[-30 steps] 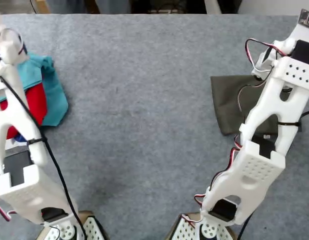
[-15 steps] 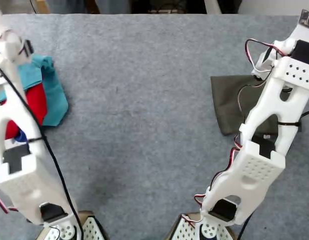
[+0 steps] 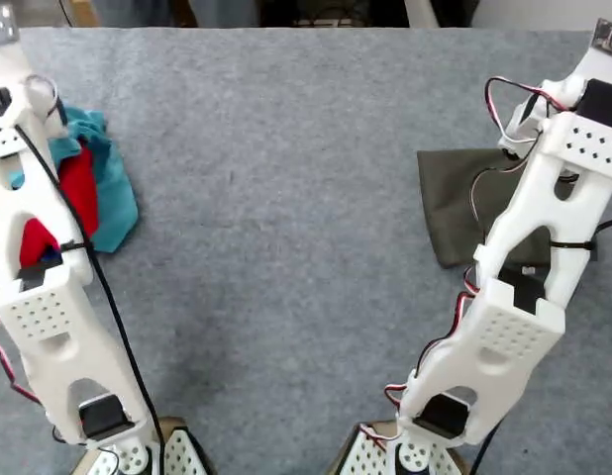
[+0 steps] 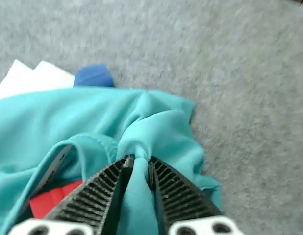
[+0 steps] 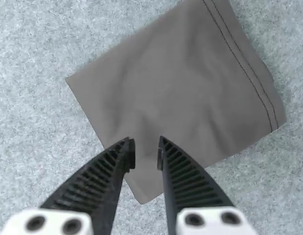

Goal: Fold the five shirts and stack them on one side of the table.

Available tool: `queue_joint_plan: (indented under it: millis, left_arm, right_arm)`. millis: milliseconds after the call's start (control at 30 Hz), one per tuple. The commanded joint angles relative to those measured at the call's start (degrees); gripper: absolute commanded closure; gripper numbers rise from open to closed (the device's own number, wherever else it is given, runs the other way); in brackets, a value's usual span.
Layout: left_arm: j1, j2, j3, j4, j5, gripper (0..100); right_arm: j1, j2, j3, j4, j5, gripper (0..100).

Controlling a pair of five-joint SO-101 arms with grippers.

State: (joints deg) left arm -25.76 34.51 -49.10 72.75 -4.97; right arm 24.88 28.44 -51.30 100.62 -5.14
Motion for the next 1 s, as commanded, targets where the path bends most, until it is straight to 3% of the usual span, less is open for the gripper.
queue_joint_plan:
  millis: [0,233,433,800,967]
  left_arm:
    - [2.2,-1.1,-12.0,4.7,-0.4,97]
    - [9.3,-1.0,-30.2,16.1,-0.4,97]
    - [23.3,-0.9,-46.5,26.9,-0.8,97]
    - [54.1,-5.5,-45.9,28.0,-0.4,97]
    - [63.6,-10.6,-45.1,28.3,-0.6,97]
  right_arm:
    - [-0.7,-1.0,-1.8,0.4,-0.3,90.6]
    - [-0.7,-1.1,-1.8,0.4,-0.4,90.6]
    - [-0.7,-1.1,-1.8,0.4,-0.6,90.6]
    - [-0.4,-1.1,-1.9,0.4,-0.4,90.6]
    - [-0.6,-1.1,-1.9,0.4,-0.2,90.6]
